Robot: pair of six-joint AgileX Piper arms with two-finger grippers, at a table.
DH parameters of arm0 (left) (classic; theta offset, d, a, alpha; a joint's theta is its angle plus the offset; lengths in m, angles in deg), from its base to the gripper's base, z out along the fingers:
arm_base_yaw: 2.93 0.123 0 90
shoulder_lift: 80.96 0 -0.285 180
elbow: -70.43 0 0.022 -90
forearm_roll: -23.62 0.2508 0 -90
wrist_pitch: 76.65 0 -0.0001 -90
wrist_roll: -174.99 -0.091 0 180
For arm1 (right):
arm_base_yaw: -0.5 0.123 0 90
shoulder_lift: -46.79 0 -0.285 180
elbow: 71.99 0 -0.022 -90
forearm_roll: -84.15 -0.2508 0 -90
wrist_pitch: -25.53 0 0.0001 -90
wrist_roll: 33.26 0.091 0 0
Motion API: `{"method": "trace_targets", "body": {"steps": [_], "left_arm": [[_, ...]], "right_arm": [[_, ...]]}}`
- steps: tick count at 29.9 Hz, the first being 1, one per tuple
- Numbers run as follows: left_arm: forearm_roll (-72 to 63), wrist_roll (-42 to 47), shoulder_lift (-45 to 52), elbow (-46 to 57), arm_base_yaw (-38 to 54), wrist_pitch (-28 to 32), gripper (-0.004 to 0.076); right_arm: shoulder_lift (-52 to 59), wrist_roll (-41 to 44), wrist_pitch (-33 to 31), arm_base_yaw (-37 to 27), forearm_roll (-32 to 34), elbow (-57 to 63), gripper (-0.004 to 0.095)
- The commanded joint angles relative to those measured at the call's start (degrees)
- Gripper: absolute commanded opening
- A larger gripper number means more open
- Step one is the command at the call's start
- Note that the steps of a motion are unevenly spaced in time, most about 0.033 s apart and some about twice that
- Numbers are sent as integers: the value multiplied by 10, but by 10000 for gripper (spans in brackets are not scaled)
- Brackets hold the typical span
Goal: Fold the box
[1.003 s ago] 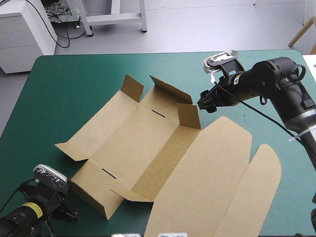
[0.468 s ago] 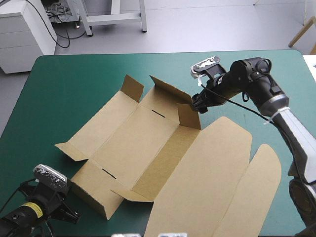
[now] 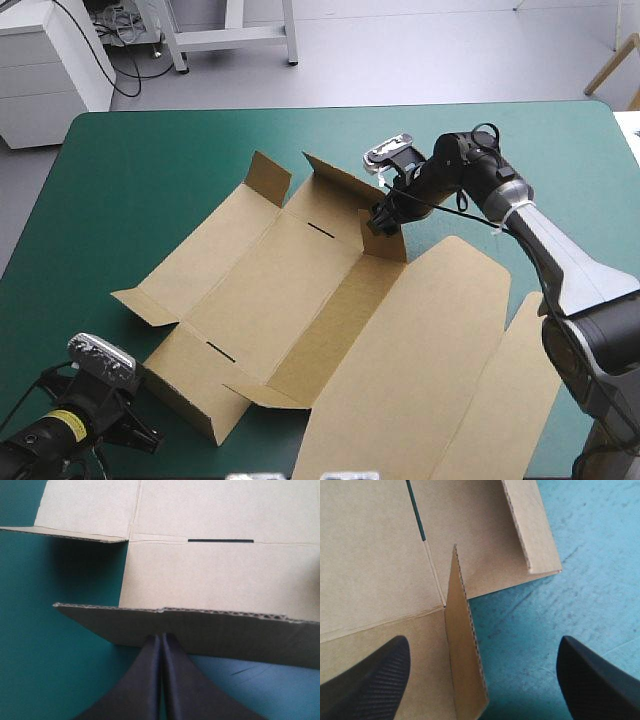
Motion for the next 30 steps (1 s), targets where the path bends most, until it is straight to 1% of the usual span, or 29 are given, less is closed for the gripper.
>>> {"method": "trace_targets", "body": {"steps": [1, 4, 7, 10, 14, 16, 20, 23, 30], "left_arm": [[-3, 1, -5, -17, -1, 28, -10], [-3, 1, -5, -17, -1, 28, -10], [-3, 1, -5, -17, -1, 28, -10], [-3, 1, -5, -17, -1, 28, -10], [-3, 1, -5, -17, -1, 27, -10], [-3, 1, -5, -17, -1, 27, -10], [-3, 1, -5, -17, -1, 27, -10], [-3, 1, -5, -17, -1, 27, -10], [-3, 1, -5, -17, -1, 27, -10]], "right_arm": [[6, -10, 20, -2, -13, -14, 737], [-5, -10, 14, -2, -20, -14, 735], [-8, -10, 6, -2, -21, -14, 710], [-8, -10, 6, -2, -21, -14, 647], [-15, -10, 1, -2, -21, -14, 475], [-17, -16, -8, -2, -21, -14, 359], [-18, -64, -22, -2, -48, -14, 105], [-18, -70, -22, -2, -58, -14, -19], [-18, -84, -22, -2, -57, -14, -19]]}}
